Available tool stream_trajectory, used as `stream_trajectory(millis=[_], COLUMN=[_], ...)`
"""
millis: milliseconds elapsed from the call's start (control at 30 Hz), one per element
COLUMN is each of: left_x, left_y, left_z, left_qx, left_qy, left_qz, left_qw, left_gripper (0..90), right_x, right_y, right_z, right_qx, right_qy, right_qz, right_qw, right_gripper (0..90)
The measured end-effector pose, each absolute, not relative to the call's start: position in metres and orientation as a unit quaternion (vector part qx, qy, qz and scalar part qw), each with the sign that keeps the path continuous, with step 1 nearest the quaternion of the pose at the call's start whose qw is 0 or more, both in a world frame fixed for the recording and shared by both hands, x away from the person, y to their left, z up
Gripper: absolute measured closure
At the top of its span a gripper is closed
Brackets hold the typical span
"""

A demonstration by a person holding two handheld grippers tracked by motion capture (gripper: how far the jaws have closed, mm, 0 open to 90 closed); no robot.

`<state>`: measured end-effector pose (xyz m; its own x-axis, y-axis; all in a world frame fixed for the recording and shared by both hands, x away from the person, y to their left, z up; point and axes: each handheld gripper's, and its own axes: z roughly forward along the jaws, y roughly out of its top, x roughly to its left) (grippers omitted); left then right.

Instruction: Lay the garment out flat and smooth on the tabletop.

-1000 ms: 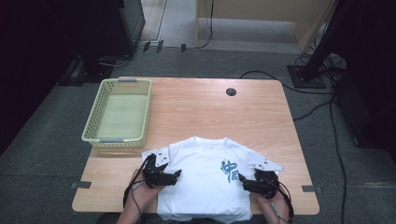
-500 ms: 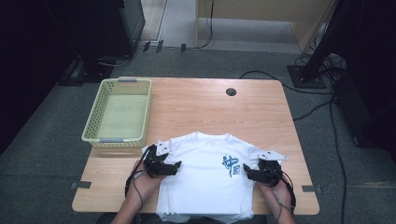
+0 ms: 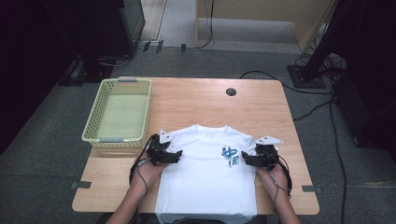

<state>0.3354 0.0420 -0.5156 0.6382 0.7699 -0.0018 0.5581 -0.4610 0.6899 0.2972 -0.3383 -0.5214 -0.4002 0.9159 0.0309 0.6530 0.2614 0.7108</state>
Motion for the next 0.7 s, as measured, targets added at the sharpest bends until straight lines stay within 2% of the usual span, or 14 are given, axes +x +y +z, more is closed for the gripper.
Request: stream_trajectory(millis=[700], left_x=[0.367], left_y=[0.039], left_z=[-0.518], left_qx=[0.834], left_qy=[0.396], left_qz=[0.165], left_qw=[0.347], left_gripper=[22.3], right_x=[0.335], right_y=[-0.346], right_z=[-0.523], right_qx=[0.491], right_qy=[0.777], right_qz=[0.34], right_qw=[0.198], right_gripper=[26.2])
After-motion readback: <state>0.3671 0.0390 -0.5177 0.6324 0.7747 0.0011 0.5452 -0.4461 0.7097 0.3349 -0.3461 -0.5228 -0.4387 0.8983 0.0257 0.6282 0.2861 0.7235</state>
